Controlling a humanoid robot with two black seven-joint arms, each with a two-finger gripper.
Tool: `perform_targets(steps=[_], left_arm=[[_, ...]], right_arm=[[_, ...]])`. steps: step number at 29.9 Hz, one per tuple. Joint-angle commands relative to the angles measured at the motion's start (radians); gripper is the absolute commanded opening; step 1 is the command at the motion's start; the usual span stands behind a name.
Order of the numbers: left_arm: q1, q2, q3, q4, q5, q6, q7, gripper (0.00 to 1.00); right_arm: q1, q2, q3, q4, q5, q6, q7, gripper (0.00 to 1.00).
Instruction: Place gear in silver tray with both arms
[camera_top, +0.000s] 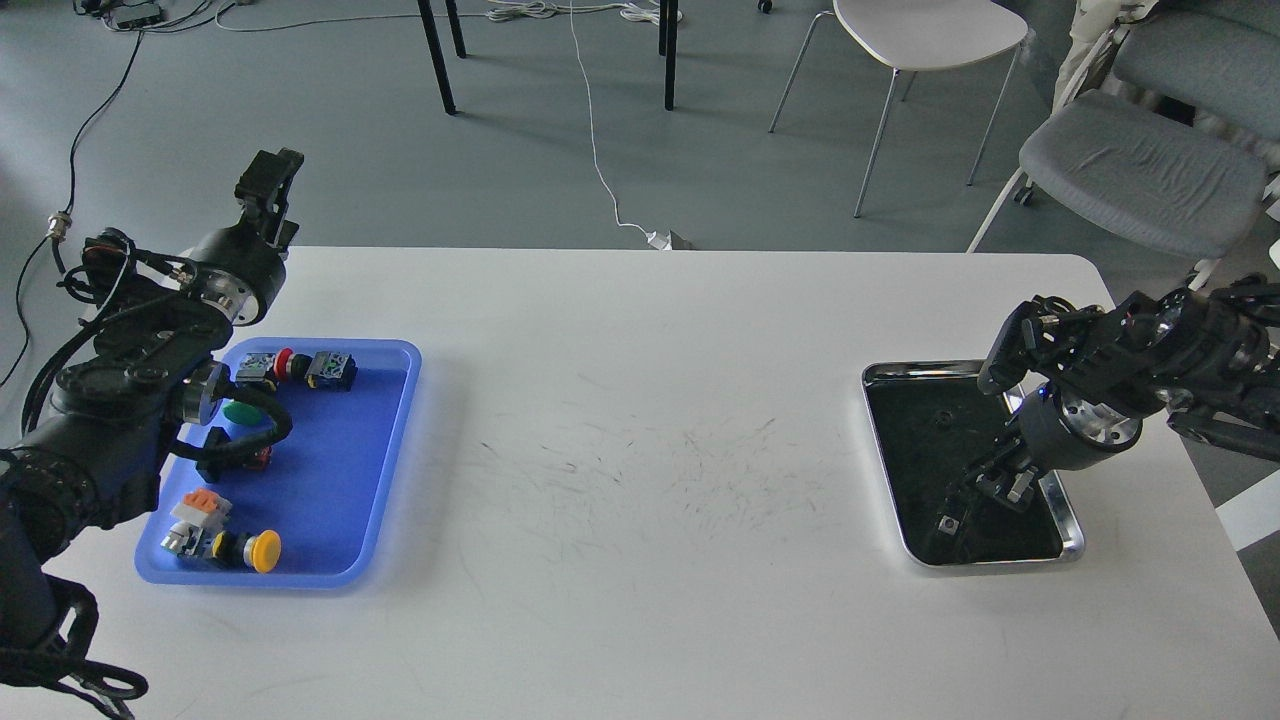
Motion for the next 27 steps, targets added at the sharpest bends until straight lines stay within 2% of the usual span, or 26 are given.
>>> perform_targets(steps=[1, 6, 15, 19, 22, 25, 27], left_arm=[[0.000, -0.003, 0.000, -0.001, 0.000, 0.000, 0.000, 0.97], [-0.001, -0.004, 0.000, -0.001, 0.000, 0.000, 0.000, 0.97], [-0.001, -0.003, 0.000, 0.001, 0.000, 0.002, 0.000, 0.97], [-0.001, -0.001, 0.000, 0.001, 0.000, 0.002, 0.000, 0.97], [0.000, -0.001, 0.000, 0.001, 0.000, 0.002, 0.000, 0.97], [0.006, 0.003, -0.002, 0.001, 0.001, -0.002, 0.000, 0.97], [0.011, 0.012, -0.002, 0.001, 0.000, -0.005, 0.000, 0.97]], right_arm=[[-0.005, 0.000, 0.000, 0.002, 0.001, 0.000, 0.000, 0.12], [-0.004, 0.000, 0.000, 0.002, 0.001, 0.000, 0.000, 0.17], [0.001, -0.001, 0.009, 0.002, 0.007, -0.001, 0.000, 0.43], [0.001, -0.001, 0.014, 0.000, 0.007, -0.001, 0.000, 0.48], [0.002, -0.012, 0.052, -0.006, 0.024, -0.005, 0.000, 0.63], [-0.014, -0.017, 0.142, -0.021, 0.099, 0.002, 0.000, 0.66], [-0.019, -0.026, 0.191, -0.056, 0.172, 0.002, 0.000, 0.76]])
